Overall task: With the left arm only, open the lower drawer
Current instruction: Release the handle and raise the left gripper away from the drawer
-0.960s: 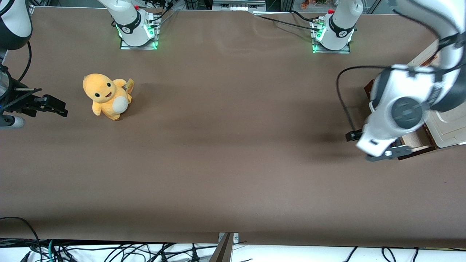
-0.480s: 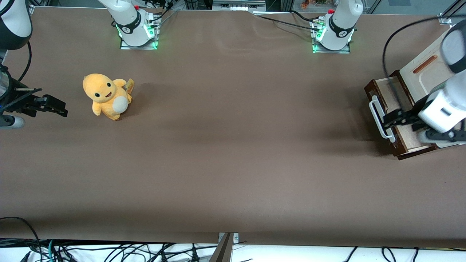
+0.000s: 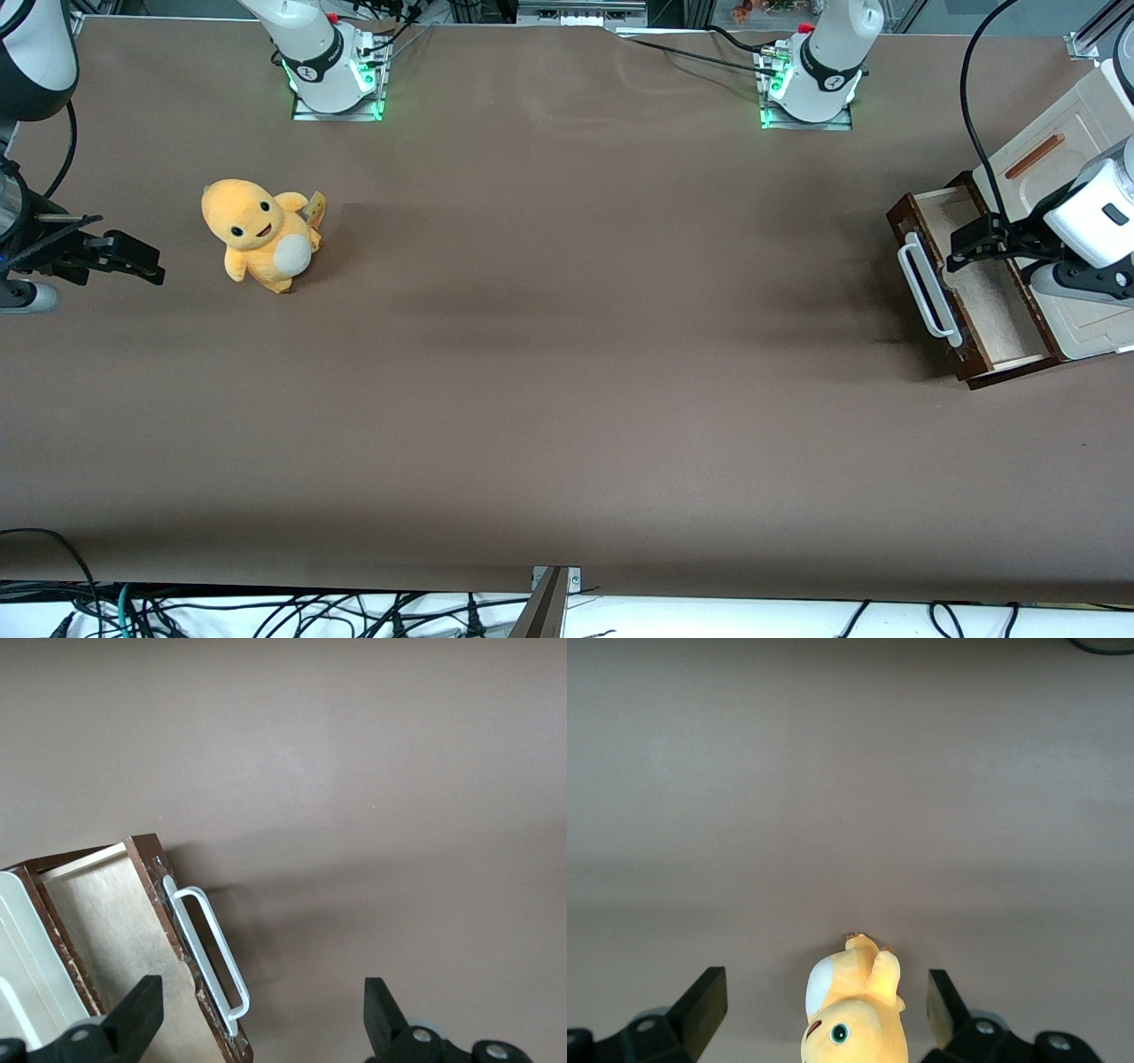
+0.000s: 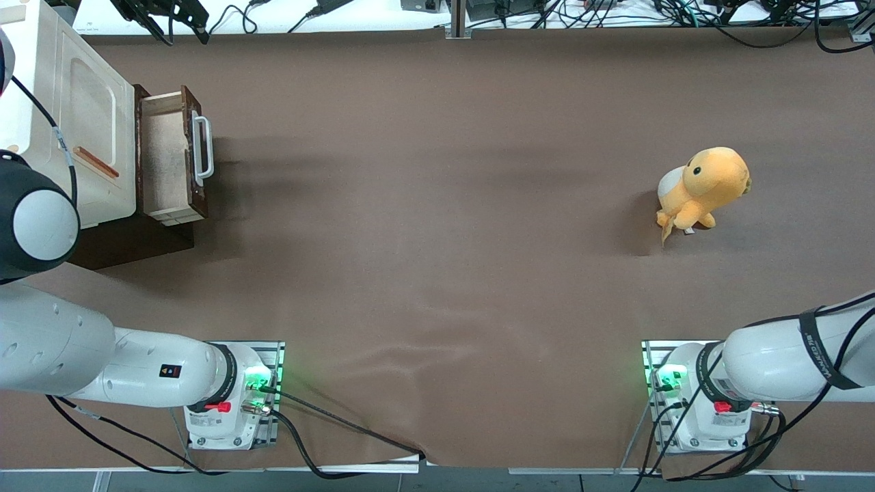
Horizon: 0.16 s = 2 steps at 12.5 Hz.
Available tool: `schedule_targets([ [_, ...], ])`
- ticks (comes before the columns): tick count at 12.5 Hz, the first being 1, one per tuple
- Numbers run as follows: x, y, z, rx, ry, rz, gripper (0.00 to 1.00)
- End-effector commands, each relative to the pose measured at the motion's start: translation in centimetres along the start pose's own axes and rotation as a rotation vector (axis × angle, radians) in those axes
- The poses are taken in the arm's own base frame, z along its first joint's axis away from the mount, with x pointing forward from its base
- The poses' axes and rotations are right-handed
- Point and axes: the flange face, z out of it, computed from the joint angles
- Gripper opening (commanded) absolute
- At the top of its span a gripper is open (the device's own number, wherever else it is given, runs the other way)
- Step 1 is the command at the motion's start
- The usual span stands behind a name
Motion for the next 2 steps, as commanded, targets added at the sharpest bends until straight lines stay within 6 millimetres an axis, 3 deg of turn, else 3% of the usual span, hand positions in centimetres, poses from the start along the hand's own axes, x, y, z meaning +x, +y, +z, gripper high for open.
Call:
schedule_targets([
  [1, -1.34, 0.26, -0.01, 0.009, -0.01, 0.032, 1.0],
  [2, -1.41, 0.27, 0.07, 0.009, -0.013, 0.031, 1.0],
])
